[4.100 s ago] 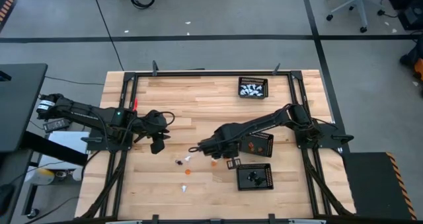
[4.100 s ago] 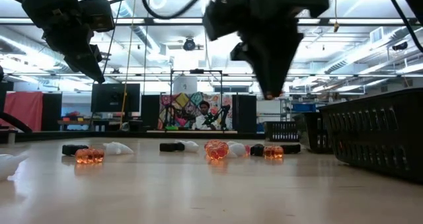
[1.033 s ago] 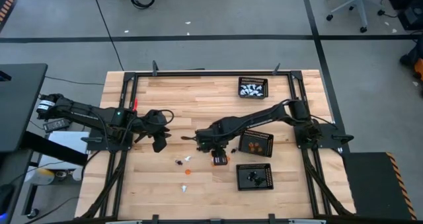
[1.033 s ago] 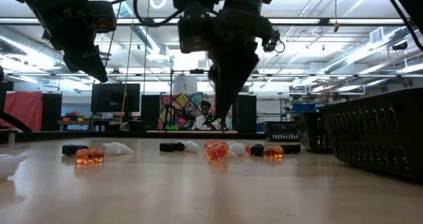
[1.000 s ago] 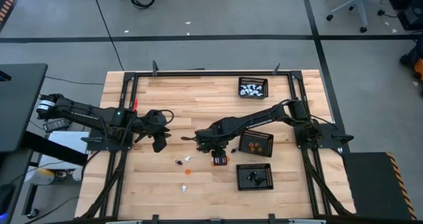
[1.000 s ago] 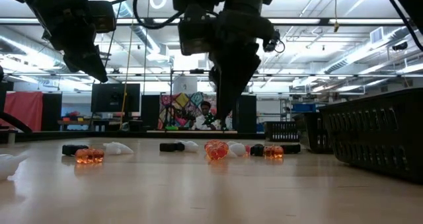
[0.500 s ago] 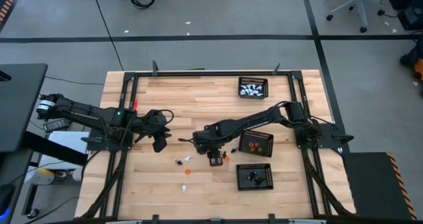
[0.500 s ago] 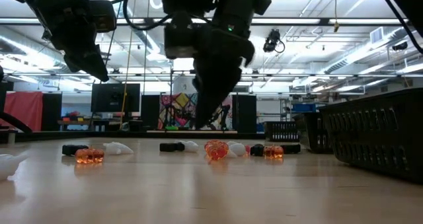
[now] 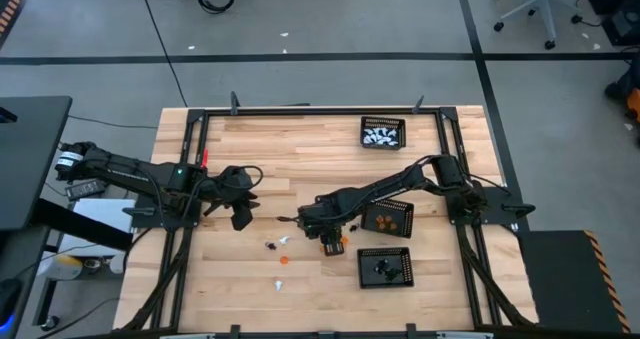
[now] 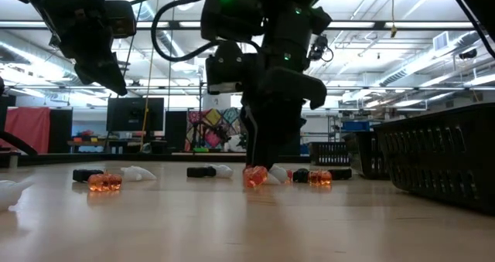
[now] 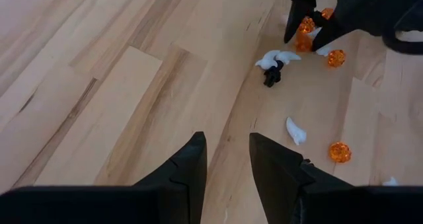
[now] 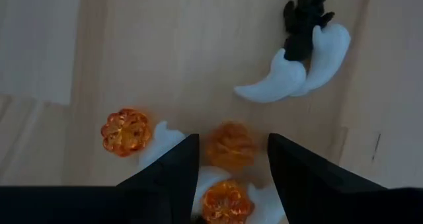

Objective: Sort Halloween decoration
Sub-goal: Put the orange pumpkin toy into the center black bin

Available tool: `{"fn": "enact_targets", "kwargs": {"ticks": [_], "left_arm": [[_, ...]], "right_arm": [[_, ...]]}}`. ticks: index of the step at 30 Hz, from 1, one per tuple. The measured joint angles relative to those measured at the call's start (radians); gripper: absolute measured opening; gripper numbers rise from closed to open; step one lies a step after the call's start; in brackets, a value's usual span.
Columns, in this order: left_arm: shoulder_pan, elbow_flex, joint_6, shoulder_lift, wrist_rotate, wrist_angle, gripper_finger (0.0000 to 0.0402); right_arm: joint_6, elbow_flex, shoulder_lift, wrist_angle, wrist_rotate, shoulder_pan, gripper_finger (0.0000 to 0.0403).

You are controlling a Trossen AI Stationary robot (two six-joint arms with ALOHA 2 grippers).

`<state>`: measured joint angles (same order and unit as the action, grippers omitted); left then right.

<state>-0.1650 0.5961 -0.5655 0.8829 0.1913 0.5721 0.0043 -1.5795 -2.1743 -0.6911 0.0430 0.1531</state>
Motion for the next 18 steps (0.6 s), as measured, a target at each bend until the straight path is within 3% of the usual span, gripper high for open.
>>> {"fn": "enact_targets", "kwargs": {"ticks": [8,18], "left_arm": [[0.0,0.0,0.0,0.0,0.0,0.001,0.0124],[0.0,0.0,0.009,0.0,0.0,0.001,0.0123]], "right_arm": [[0.011,0.028,0.006,0.046,-0.01,0.002,0.0179],[0.013,0.03,0.005,0.072,-0.009,0.002,0.0117]]}}
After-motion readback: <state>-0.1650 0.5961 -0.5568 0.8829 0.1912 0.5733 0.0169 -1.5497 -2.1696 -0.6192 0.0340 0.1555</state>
